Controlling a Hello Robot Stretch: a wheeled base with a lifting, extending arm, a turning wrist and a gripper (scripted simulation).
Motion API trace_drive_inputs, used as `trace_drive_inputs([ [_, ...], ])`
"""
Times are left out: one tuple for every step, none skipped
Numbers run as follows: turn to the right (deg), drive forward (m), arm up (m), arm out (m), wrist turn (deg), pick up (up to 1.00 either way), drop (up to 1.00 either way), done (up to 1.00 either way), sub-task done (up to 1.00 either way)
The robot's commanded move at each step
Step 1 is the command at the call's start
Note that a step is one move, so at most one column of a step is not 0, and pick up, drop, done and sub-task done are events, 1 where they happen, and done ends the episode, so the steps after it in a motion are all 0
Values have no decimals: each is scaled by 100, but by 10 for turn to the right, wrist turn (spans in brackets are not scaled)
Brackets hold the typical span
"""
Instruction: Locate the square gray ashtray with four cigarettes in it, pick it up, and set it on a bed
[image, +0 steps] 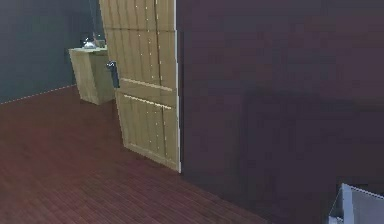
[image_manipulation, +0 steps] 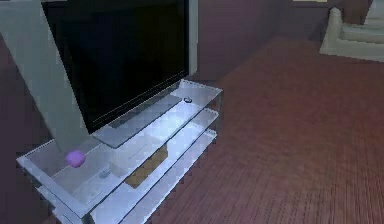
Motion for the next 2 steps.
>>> trace_drive_inputs([
  [0,20,0,0,0,0,0,0,0],
  [-360,0,0,0,0,0,0,0,0],
])
